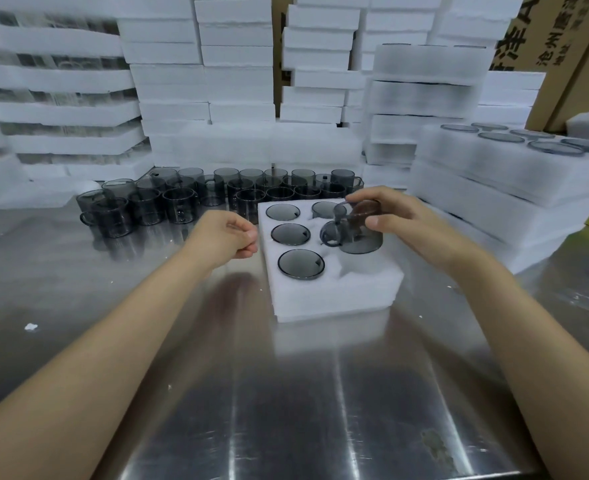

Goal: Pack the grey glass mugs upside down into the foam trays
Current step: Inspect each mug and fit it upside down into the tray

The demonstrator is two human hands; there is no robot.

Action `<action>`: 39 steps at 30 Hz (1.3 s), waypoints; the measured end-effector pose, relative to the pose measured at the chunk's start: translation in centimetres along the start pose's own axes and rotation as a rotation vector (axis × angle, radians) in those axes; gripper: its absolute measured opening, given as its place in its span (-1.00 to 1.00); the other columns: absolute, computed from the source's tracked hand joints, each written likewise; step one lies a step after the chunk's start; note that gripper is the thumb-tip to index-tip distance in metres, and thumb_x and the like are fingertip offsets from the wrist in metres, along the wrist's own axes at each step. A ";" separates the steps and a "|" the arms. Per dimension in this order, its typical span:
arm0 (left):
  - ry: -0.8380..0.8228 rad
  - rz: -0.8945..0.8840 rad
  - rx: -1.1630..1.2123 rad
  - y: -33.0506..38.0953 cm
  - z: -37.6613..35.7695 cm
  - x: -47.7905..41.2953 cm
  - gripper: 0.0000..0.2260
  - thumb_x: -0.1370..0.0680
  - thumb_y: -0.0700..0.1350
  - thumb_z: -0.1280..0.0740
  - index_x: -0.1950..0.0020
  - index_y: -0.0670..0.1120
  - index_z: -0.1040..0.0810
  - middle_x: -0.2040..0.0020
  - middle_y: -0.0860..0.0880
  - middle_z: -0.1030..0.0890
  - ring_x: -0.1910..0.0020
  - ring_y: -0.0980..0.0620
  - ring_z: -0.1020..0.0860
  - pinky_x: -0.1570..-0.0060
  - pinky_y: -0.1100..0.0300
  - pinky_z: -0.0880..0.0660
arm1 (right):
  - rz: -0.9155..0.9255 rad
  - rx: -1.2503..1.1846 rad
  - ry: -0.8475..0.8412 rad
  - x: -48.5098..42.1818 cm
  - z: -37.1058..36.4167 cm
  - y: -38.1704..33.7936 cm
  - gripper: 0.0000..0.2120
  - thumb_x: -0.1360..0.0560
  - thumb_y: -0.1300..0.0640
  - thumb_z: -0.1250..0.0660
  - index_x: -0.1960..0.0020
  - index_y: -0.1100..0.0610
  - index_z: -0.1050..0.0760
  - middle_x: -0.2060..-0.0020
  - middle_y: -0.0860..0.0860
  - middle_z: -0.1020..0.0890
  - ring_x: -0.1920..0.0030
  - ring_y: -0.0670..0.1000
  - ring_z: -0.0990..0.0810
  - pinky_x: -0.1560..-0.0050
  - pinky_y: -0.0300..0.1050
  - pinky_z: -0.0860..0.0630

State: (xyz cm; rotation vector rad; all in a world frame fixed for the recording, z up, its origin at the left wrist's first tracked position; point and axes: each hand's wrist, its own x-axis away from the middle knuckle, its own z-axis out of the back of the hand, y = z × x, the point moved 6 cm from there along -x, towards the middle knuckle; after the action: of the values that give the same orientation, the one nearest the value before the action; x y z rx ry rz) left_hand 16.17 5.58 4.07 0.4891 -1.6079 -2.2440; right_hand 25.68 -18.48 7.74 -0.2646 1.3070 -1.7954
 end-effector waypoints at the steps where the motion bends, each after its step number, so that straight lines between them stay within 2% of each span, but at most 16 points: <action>1: 0.026 -0.010 -0.044 -0.3 0.1 -0.1 -0.89 -0.59 -0.36 -0.26 0.10 -0.25 -0.53 0.28 -0.15 -0.54 0.50 0.21 -0.55 0.36 0.42 -0.54 | -0.001 -0.014 -0.027 0.2 0.0 -0.1 -0.70 -0.43 0.14 -0.29 -0.14 -0.02 -0.54 0.00 -0.10 -0.63 -0.08 -0.14 -0.57 -0.08 -0.34 -0.44; 3: 0.078 -0.025 -0.102 -0.5 0.4 -0.3 -0.87 -0.62 -0.30 -0.22 0.08 -0.24 -0.52 0.27 -0.14 -0.55 0.54 0.23 -0.51 0.40 0.43 -0.50 | -0.005 -0.041 -0.070 0.4 0.2 -0.2 -0.70 -0.41 0.18 -0.27 -0.12 0.03 -0.54 -0.04 -0.07 -0.64 -0.14 -0.07 -0.57 -0.18 -0.22 -0.44; 5: 0.080 -0.044 -0.130 -0.3 0.2 -0.5 -0.75 -0.64 -0.12 -0.23 0.19 -0.19 -0.51 0.31 -0.09 -0.56 0.55 0.22 -0.48 0.44 0.40 -0.46 | -0.016 -0.052 -0.104 0.7 0.4 -0.2 -0.68 -0.39 0.22 -0.25 -0.12 0.06 -0.54 -0.11 0.07 -0.63 -0.22 0.05 -0.54 -0.30 -0.03 -0.38; 7: -0.016 -0.039 -0.117 0.1 -0.5 -0.3 -0.63 -0.60 0.09 -0.26 0.29 -0.13 -0.45 0.39 -0.02 -0.53 0.54 0.17 -0.45 0.43 0.34 -0.43 | -0.030 -0.058 -0.140 0.9 0.6 -0.1 -0.65 -0.38 0.26 -0.25 -0.14 0.11 -0.53 -0.17 0.13 -0.60 -0.28 0.10 -0.51 -0.38 0.05 -0.33; 9: -0.131 -0.016 -0.076 0.2 -1.3 0.1 -0.62 -0.51 0.18 -0.34 0.28 -0.10 -0.41 0.43 0.02 -0.49 0.50 0.13 -0.43 0.41 0.31 -0.41 | -0.037 -0.068 -0.181 1.0 0.6 -0.1 -0.64 -0.36 0.30 -0.25 -0.13 0.13 -0.53 -0.17 0.09 -0.61 -0.29 0.10 -0.51 -0.41 0.06 -0.32; 11: -0.189 -0.009 -0.061 0.1 -1.7 0.2 -0.66 -0.47 0.12 -0.42 0.26 -0.09 -0.41 0.43 0.02 -0.47 0.48 0.11 -0.42 0.40 0.31 -0.40 | -0.044 -0.072 -0.212 1.1 0.6 -0.1 -0.65 -0.35 0.31 -0.25 -0.10 0.09 -0.54 -0.15 0.04 -0.62 -0.29 0.10 -0.51 -0.41 0.06 -0.32; 14: -0.219 -0.005 -0.031 0.0 -1.7 0.2 -0.74 -0.49 0.01 -0.44 0.24 -0.10 -0.46 0.42 0.02 -0.46 0.45 0.12 -0.43 0.40 0.30 -0.40 | -0.049 -0.065 -0.231 1.2 0.5 -0.3 -0.66 -0.35 0.31 -0.28 -0.06 0.04 -0.57 -0.13 0.05 -0.63 -0.29 0.11 -0.50 -0.40 0.07 -0.30; 17: -0.251 0.005 -0.002 0.1 -1.6 0.1 -0.77 -0.50 -0.04 -0.43 0.24 -0.11 -0.48 0.42 0.02 -0.47 0.45 0.11 -0.45 0.40 0.30 -0.42 | -0.063 -0.041 -0.241 1.3 0.3 -0.3 -0.70 -0.35 0.29 -0.31 -0.06 0.09 -0.55 -0.18 0.18 -0.58 -0.27 0.12 -0.49 -0.37 0.04 -0.32; 19: -0.281 0.029 0.015 -0.1 -1.7 0.1 -0.75 -0.51 -0.02 -0.42 0.26 -0.11 -0.47 0.40 0.01 -0.48 0.44 0.10 -0.46 0.40 0.30 -0.44 | -0.083 -0.027 -0.254 1.4 0.2 -0.3 -0.73 -0.35 0.29 -0.32 -0.04 0.12 -0.54 -0.20 0.22 -0.56 -0.24 0.12 -0.51 -0.31 -0.07 -0.36; 23: -0.346 0.071 0.016 -0.6 -1.8 0.1 -0.71 -0.54 0.02 -0.37 0.29 -0.08 -0.43 0.40 0.01 -0.46 0.43 0.08 -0.45 0.40 0.30 -0.43 | -0.099 0.030 -0.269 1.4 0.2 -0.2 -0.81 -0.35 0.26 -0.35 0.04 0.13 -0.57 -0.09 -0.07 -0.67 -0.16 -0.09 -0.59 -0.15 -0.33 -0.44; 26: -0.339 0.042 -0.032 -0.5 -1.8 -0.1 -0.69 -0.57 0.00 -0.33 0.31 -0.08 -0.41 0.41 0.02 -0.45 0.44 0.09 -0.44 0.39 0.28 -0.42 | -0.099 0.056 -0.271 1.5 0.3 -0.2 -0.86 -0.37 0.22 -0.35 0.08 0.14 -0.56 -0.07 -0.08 -0.67 -0.14 -0.12 -0.59 -0.15 -0.31 -0.43; 29: -0.344 -0.023 -0.083 -0.3 -1.6 -0.2 -0.69 -0.60 -0.02 -0.29 0.30 -0.10 -0.42 0.42 0.04 -0.45 0.44 0.10 -0.44 0.40 0.30 -0.41 | -0.081 0.005 -0.231 1.4 -0.1 -0.7 -0.83 -0.45 0.12 -0.28 -0.01 0.14 -0.54 -0.20 0.02 -0.61 -0.28 -0.03 -0.52 -0.28 -0.18 -0.40; 31: -0.358 -0.059 -0.078 -0.5 -1.6 -0.2 -0.71 -0.62 -0.06 -0.27 0.28 -0.13 -0.42 0.42 0.04 -0.45 0.45 0.11 -0.44 0.40 0.31 -0.41 | -0.049 -0.034 -0.240 1.3 -0.8 -1.3 -0.74 -0.49 0.17 -0.37 -0.17 0.12 -0.48 -0.22 0.04 -0.59 -0.30 -0.04 -0.50 -0.24 -0.21 -0.44; 34: -0.402 -0.029 0.114 -1.4 -2.1 -0.2 -0.74 -0.63 -0.15 -0.21 0.26 -0.14 -0.39 0.41 0.01 -0.42 0.46 0.09 -0.41 0.41 0.32 -0.40 | -0.065 0.027 -0.303 1.3 -1.6 -1.3 -0.52 -0.41 0.19 -0.45 -0.30 0.07 -0.45 -0.20 0.02 -0.61 -0.28 -0.07 -0.51 -0.19 -0.28 -0.42; 37: -0.350 0.006 0.346 -2.1 -1.7 -0.6 -0.74 -0.66 -0.17 -0.13 0.25 -0.12 -0.36 0.40 0.01 -0.40 0.44 0.09 -0.38 0.42 0.33 -0.40 | -0.074 0.096 -0.307 1.2 -1.7 -1.1 -0.53 -0.34 0.15 -0.44 -0.25 0.05 -0.51 -0.25 0.00 -0.56 -0.33 -0.12 -0.45 -0.34 -0.24 -0.32; 39: -0.280 0.001 0.410 -2.3 -1.3 -1.0 -0.74 -0.67 -0.17 -0.11 0.22 -0.12 -0.37 0.36 -0.01 -0.40 0.42 0.11 -0.40 0.40 0.33 -0.41 | -0.088 0.113 -0.310 1.1 -1.6 -0.8 -0.53 -0.31 0.13 -0.47 -0.21 -0.01 -0.54 -0.34 -0.07 -0.43 -0.39 -0.19 -0.34 -0.43 -0.22 -0.20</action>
State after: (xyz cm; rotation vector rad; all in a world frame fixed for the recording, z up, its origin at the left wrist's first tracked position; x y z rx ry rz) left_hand 17.49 5.68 1.61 0.2778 -2.2271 -2.0524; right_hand 23.61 -18.20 7.42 -0.5226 0.9857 -1.8093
